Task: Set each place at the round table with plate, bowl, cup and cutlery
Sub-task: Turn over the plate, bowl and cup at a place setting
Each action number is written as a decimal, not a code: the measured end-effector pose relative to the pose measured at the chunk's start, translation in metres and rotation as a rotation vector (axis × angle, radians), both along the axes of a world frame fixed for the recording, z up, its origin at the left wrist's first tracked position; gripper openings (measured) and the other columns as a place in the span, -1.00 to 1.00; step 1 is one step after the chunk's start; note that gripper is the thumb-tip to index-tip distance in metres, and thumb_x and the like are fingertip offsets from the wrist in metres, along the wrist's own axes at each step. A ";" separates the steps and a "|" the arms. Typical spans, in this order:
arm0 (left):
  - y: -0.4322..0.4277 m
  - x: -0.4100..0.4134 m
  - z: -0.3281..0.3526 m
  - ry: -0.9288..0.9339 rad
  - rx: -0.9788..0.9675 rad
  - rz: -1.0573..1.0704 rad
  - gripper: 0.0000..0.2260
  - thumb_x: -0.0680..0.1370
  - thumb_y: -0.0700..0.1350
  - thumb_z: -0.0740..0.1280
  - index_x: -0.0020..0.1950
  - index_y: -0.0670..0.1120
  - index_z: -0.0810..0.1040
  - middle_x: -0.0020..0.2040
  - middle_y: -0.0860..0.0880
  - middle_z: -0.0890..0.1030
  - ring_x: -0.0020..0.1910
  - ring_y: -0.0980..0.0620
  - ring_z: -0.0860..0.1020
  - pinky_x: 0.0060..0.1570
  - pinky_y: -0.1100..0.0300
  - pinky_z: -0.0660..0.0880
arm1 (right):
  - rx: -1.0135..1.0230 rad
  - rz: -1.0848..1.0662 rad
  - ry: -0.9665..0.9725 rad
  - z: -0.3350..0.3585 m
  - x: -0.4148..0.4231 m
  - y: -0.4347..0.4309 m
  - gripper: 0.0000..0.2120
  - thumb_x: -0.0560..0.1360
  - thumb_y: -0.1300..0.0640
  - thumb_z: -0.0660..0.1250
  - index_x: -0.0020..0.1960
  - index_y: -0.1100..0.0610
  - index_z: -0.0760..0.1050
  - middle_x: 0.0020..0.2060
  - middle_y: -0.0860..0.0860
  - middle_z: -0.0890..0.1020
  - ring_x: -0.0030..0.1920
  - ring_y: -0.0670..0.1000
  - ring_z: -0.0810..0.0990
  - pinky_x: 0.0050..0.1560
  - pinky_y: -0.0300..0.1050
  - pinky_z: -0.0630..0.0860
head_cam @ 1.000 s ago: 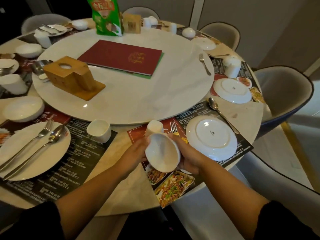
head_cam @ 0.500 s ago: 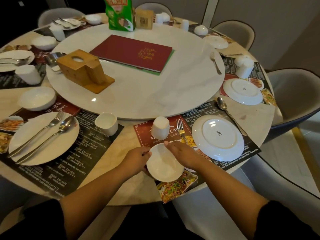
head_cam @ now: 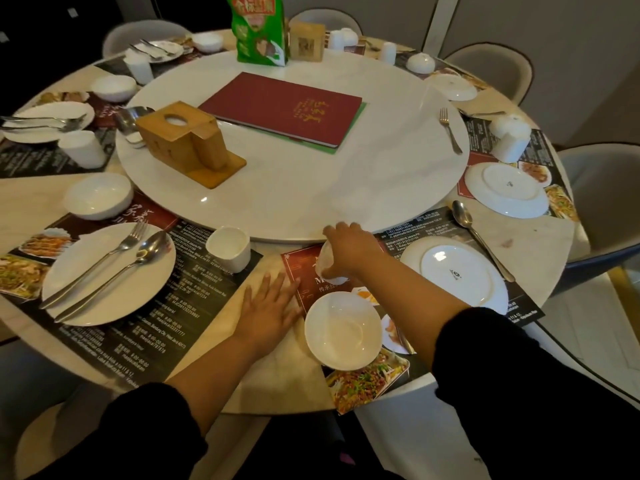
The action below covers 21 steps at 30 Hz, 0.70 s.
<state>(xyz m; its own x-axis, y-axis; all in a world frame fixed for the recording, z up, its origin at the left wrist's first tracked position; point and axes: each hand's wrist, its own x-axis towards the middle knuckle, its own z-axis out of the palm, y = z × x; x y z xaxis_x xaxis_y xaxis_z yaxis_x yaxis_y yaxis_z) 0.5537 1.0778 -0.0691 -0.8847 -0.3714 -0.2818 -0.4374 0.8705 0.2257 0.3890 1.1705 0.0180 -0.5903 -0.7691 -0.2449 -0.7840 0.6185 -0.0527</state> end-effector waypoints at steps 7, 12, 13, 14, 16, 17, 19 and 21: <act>-0.007 0.006 -0.019 0.076 -0.030 -0.043 -0.23 0.22 0.40 -0.61 0.41 0.20 -0.40 0.55 0.06 -0.27 0.43 0.06 -0.39 0.43 -0.07 -0.30 | 0.063 -0.021 -0.070 -0.006 -0.011 -0.005 -0.31 0.24 0.02 0.55 0.27 0.11 0.33 0.12 0.08 0.53 0.14 0.11 0.48 -0.07 -0.09 0.45; -0.006 0.009 -0.021 0.148 -0.036 -0.027 -0.38 0.42 0.34 -0.35 0.45 0.21 -0.29 0.55 0.08 -0.22 0.45 0.06 -0.36 0.43 -0.02 -0.33 | -0.602 -0.463 -0.665 -0.012 -0.008 0.026 -0.31 0.22 0.08 0.60 0.21 0.04 0.29 0.09 0.03 0.45 0.08 0.06 0.48 -0.08 -0.12 0.56; -0.006 0.009 -0.021 0.157 -0.034 -0.025 -0.38 0.42 0.32 -0.33 0.47 0.20 -0.27 0.55 0.08 -0.22 0.45 0.06 -0.36 0.43 -0.01 -0.33 | -0.700 -0.525 -0.742 -0.013 -0.005 0.029 -0.31 0.24 0.10 0.59 0.22 0.02 0.27 0.11 0.04 0.44 0.08 0.05 0.49 -0.11 -0.15 0.57; -0.006 0.009 -0.021 0.167 -0.027 -0.021 -0.37 0.42 0.31 -0.32 0.49 0.19 -0.24 0.55 0.08 -0.21 0.45 0.07 -0.35 0.43 -0.01 -0.33 | -0.765 -0.555 -0.778 -0.015 -0.002 0.029 -0.31 0.26 0.11 0.58 0.26 0.01 0.26 0.12 0.03 0.44 0.07 0.04 0.49 -0.15 -0.21 0.56; -0.006 0.009 -0.021 0.174 -0.024 -0.018 -0.35 0.42 0.31 -0.32 0.51 0.19 -0.21 0.55 0.08 -0.19 0.46 0.08 -0.34 0.44 -0.01 -0.32 | -0.815 -0.525 -0.733 -0.019 0.003 0.029 -0.31 0.27 0.11 0.56 0.29 0.01 0.29 0.10 -0.02 0.46 0.08 0.00 0.49 -0.16 -0.29 0.50; -0.006 0.009 -0.022 0.169 -0.031 -0.019 -0.35 0.42 0.31 -0.33 0.51 0.19 -0.20 0.56 0.08 -0.19 0.45 0.08 -0.35 0.44 -0.01 -0.32 | -0.809 -0.490 -0.686 -0.020 0.005 0.028 -0.33 0.27 0.09 0.57 0.28 0.00 0.33 0.09 -0.06 0.46 0.09 -0.03 0.48 -0.12 -0.29 0.50; -0.007 0.009 -0.024 0.169 -0.042 -0.018 -0.34 0.42 0.31 -0.34 0.52 0.19 -0.20 0.56 0.09 -0.19 0.45 0.09 -0.35 0.44 0.00 -0.32 | -0.777 -0.436 -0.595 -0.023 0.008 0.028 -0.35 0.26 0.08 0.57 0.26 0.02 0.36 0.09 -0.09 0.47 0.09 -0.08 0.45 -0.08 -0.31 0.47; -0.006 0.009 -0.024 0.184 -0.036 -0.013 -0.33 0.42 0.31 -0.33 0.53 0.17 -0.17 0.56 0.09 -0.18 0.46 0.10 -0.35 0.43 0.01 -0.33 | -0.737 -0.404 -0.535 -0.026 0.011 0.028 -0.33 0.25 0.07 0.58 0.27 0.06 0.36 0.08 -0.10 0.46 0.07 -0.10 0.42 -0.17 -0.41 0.37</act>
